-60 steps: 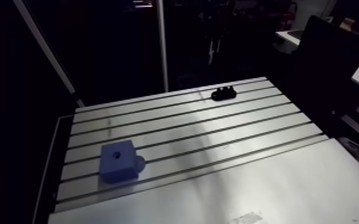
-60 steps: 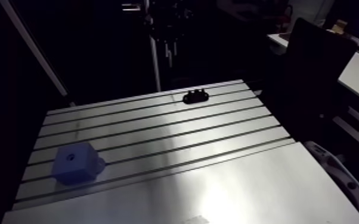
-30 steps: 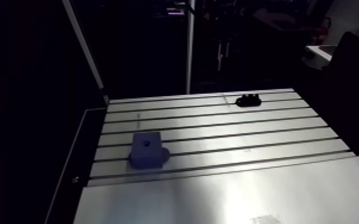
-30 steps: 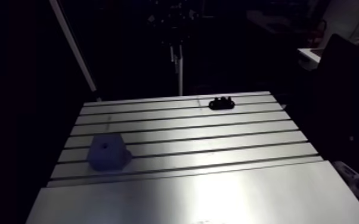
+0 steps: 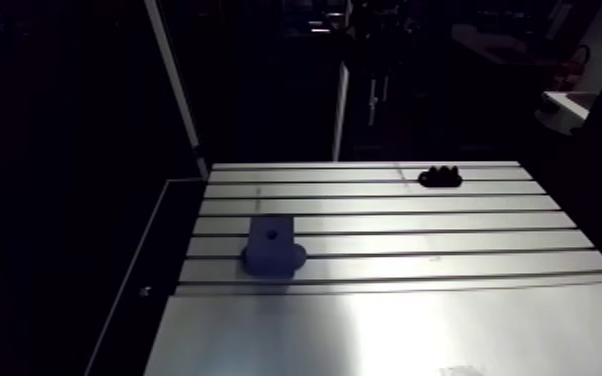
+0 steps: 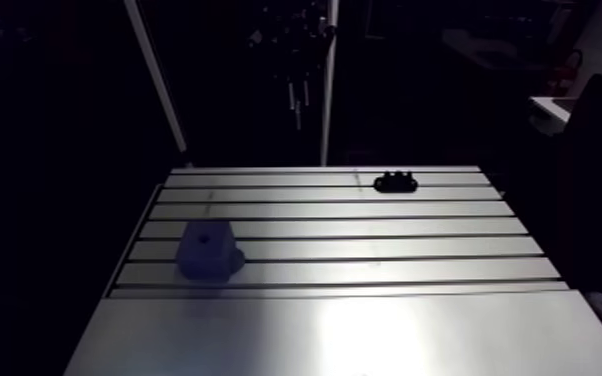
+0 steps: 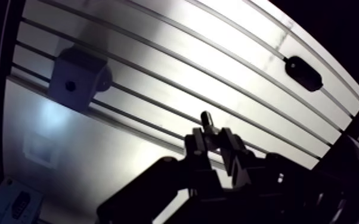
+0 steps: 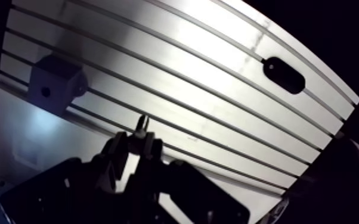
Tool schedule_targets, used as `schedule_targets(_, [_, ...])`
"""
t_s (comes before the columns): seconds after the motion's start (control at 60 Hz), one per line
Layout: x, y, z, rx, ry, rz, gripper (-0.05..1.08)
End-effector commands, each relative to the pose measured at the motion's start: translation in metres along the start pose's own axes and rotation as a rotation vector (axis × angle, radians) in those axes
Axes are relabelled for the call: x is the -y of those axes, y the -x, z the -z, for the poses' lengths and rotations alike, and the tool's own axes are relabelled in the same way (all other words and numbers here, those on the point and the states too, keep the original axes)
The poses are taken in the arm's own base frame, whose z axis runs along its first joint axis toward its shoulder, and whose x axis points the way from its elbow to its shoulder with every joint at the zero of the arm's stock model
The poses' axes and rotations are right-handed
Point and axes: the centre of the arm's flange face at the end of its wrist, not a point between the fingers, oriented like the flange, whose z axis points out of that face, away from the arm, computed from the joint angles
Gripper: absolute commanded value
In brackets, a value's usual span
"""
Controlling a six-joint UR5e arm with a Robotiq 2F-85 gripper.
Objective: Pick up the M10 bolt and insert it into the hex recess until seated.
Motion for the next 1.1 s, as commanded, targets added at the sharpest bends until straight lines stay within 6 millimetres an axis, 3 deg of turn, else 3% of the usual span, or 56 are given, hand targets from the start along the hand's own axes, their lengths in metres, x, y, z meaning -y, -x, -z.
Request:
schedule_targets(0.017, [0.016, 0.001, 0.005, -0.008, 0.000, 0.039, 0.94])
schedule_targets(0.117, [0.042, 0.001, 0.011, -0.014, 0.007, 0.076, 0.95])
schedule_targets(0.283, [0.062, 0.004, 0.015, -0.020, 0.011, 0.100, 0.95])
schedule_targets(0.55, [0.091, 0.015, 0.003, -0.006, -0.022, 0.084, 0.97])
schedule_targets(0.667, [0.115, 0.015, -0.002, 0.003, -0.022, 0.104, 0.97])
schedule_targets(1.1, [0.144, 0.018, -0.018, 0.021, -0.032, 0.170, 0.99])
